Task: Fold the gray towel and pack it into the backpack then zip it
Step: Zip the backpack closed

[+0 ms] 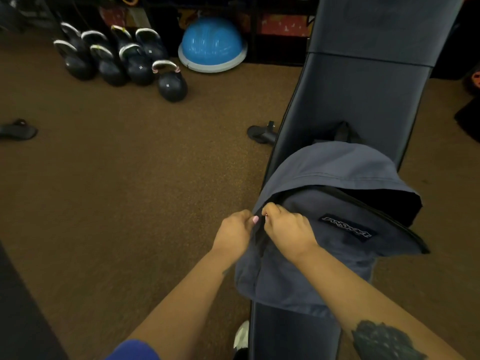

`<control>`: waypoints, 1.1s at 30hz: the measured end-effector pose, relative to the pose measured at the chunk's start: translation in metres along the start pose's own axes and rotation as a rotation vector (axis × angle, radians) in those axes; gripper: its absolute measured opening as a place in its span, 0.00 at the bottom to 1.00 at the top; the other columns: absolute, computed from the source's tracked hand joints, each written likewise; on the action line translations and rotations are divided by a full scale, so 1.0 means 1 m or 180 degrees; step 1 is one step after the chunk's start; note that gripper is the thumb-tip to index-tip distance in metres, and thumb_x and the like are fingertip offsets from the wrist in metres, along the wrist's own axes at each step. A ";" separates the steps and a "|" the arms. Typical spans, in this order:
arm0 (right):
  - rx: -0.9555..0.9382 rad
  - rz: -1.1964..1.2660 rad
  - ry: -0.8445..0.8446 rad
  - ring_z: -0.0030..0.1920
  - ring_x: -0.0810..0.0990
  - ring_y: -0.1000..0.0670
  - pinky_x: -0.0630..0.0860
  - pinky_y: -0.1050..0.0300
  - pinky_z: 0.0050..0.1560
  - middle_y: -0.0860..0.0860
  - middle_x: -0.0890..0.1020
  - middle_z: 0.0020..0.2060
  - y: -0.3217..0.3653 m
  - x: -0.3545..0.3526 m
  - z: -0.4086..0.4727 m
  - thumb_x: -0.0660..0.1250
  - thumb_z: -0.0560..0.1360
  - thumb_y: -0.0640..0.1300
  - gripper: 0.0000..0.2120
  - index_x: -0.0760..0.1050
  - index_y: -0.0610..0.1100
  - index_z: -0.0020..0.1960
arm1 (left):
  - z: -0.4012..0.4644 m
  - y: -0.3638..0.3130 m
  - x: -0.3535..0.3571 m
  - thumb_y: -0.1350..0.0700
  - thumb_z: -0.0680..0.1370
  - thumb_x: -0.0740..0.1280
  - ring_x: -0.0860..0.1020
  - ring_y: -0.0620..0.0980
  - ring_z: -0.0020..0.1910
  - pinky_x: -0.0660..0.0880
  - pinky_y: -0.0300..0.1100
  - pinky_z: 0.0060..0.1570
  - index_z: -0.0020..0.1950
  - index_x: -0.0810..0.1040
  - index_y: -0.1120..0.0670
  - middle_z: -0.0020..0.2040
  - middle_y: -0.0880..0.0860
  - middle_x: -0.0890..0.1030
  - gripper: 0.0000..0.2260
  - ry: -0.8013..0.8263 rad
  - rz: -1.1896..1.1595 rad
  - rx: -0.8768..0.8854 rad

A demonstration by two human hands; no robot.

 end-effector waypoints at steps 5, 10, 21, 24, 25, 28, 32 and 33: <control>-0.0009 0.0200 0.0204 0.47 0.82 0.40 0.74 0.50 0.42 0.47 0.81 0.51 0.002 -0.003 0.001 0.56 0.80 0.48 0.10 0.70 0.44 0.56 | -0.004 -0.011 0.006 0.52 0.78 0.63 0.70 0.48 0.40 0.65 0.41 0.38 0.42 0.64 0.52 0.41 0.48 0.68 0.10 0.0105 0.0303 0.0261; -0.0048 0.0180 0.0338 0.49 0.81 0.39 0.73 0.49 0.43 0.46 0.81 0.52 0.014 -0.010 0.000 0.54 0.81 0.49 0.12 0.69 0.43 0.57 | -0.005 -0.016 -0.004 0.55 0.75 0.66 0.78 0.56 0.41 0.71 0.47 0.36 0.39 0.64 0.51 0.40 0.54 0.76 0.11 -0.0296 0.0271 0.0040; 0.0292 0.0037 -0.0157 0.47 0.82 0.39 0.71 0.52 0.38 0.44 0.82 0.47 0.001 -0.063 0.004 0.55 0.81 0.47 0.12 0.69 0.40 0.57 | -0.009 -0.006 -0.009 0.49 0.74 0.69 0.80 0.57 0.43 0.72 0.43 0.37 0.39 0.69 0.52 0.41 0.56 0.81 0.11 -0.0231 0.0409 -0.0313; 0.0514 0.0100 -0.0300 0.45 0.81 0.39 0.68 0.53 0.37 0.45 0.82 0.45 -0.013 -0.080 0.004 0.54 0.81 0.48 0.12 0.69 0.41 0.56 | -0.009 -0.007 -0.011 0.48 0.74 0.69 0.80 0.58 0.43 0.74 0.44 0.38 0.39 0.70 0.52 0.43 0.57 0.82 0.11 -0.0243 0.0502 -0.0304; 0.0576 0.0131 -0.0335 0.44 0.81 0.39 0.67 0.53 0.36 0.45 0.82 0.45 -0.017 -0.084 0.004 0.55 0.81 0.49 0.12 0.69 0.41 0.55 | -0.008 -0.006 -0.011 0.47 0.74 0.69 0.80 0.58 0.43 0.74 0.44 0.38 0.40 0.71 0.52 0.42 0.57 0.82 0.11 -0.0209 0.0517 -0.0330; 0.0819 0.0254 -0.0491 0.41 0.80 0.39 0.64 0.54 0.35 0.45 0.82 0.43 -0.032 -0.099 -0.001 0.56 0.81 0.49 0.11 0.70 0.41 0.53 | -0.008 -0.008 -0.012 0.47 0.74 0.68 0.80 0.57 0.43 0.77 0.46 0.40 0.42 0.73 0.55 0.43 0.56 0.82 0.12 -0.0110 0.0702 -0.0338; 0.1179 0.0584 -0.0795 0.39 0.79 0.42 0.63 0.55 0.32 0.45 0.81 0.39 -0.058 -0.124 -0.012 0.59 0.80 0.48 0.10 0.71 0.41 0.50 | -0.007 -0.006 -0.017 0.46 0.75 0.67 0.80 0.57 0.45 0.77 0.46 0.42 0.46 0.75 0.56 0.45 0.56 0.82 0.12 -0.0091 0.0913 -0.0346; 0.1257 0.0687 -0.0870 0.38 0.79 0.43 0.64 0.54 0.32 0.45 0.80 0.38 -0.065 -0.129 -0.016 0.60 0.79 0.48 0.09 0.71 0.41 0.49 | -0.007 -0.007 -0.017 0.46 0.75 0.67 0.80 0.57 0.45 0.76 0.45 0.41 0.45 0.74 0.55 0.44 0.56 0.81 0.12 -0.0079 0.0957 -0.0362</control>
Point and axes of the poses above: each hand's wrist, its own z-axis towards the middle knuckle, its own x-axis out of the palm, y = z × x, the point moved 9 cm from there along z, towards the middle knuckle
